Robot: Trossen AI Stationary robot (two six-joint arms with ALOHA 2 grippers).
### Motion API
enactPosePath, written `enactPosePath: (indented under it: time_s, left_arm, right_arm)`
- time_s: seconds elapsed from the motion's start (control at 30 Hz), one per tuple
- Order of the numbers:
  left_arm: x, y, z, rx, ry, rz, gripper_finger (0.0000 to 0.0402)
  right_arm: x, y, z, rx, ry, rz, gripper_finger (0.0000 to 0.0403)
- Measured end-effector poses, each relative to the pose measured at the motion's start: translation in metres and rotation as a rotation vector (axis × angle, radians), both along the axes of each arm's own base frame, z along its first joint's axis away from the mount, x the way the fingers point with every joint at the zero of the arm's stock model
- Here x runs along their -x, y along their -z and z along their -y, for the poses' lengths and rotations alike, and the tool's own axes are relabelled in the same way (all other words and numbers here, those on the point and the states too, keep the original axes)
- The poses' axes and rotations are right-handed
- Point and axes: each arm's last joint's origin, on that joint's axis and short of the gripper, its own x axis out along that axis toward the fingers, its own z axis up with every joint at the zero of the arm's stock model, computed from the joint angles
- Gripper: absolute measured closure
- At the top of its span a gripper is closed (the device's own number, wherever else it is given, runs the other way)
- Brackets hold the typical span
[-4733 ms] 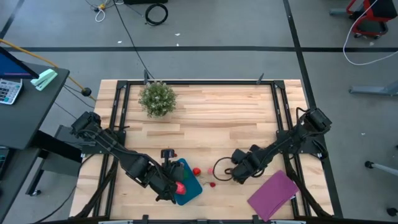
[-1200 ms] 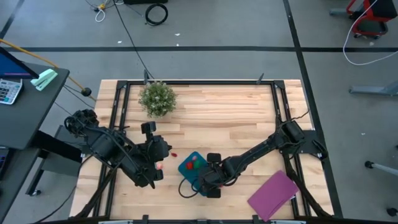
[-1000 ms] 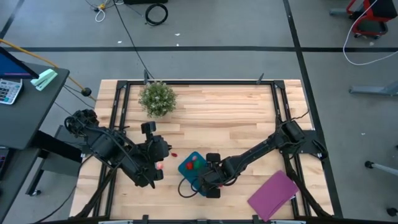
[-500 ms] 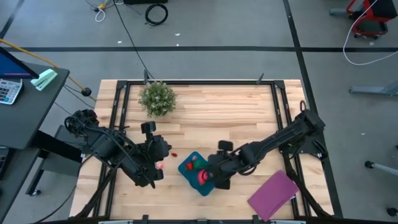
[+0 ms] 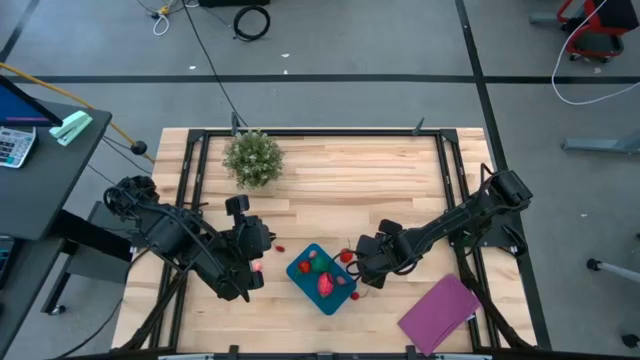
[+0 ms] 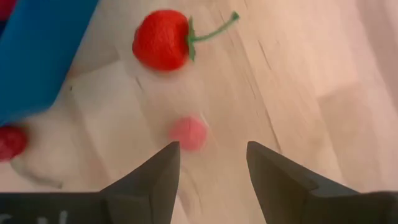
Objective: Pick and placing Produce into tupperware
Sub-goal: Put the pink peach into the blue bin
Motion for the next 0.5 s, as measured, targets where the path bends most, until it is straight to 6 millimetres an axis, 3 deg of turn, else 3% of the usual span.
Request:
enactPosePath:
  time_s: [0.2, 0.5]
  left_arm:
    - [0.0, 0.0, 0.0, -0.001, -0.001, -0.001, 0.0387]
    - [0.0, 0.0, 0.0, -0.001, -0.001, -0.001, 0.0383]
  right_arm:
    - [-0.005, 0.015, 0.008, -0.05, -0.062, 0.037, 0.0209]
    - [-0.006, 0.027, 0.014, -0.122, -0.016, 0.07, 0.0209]
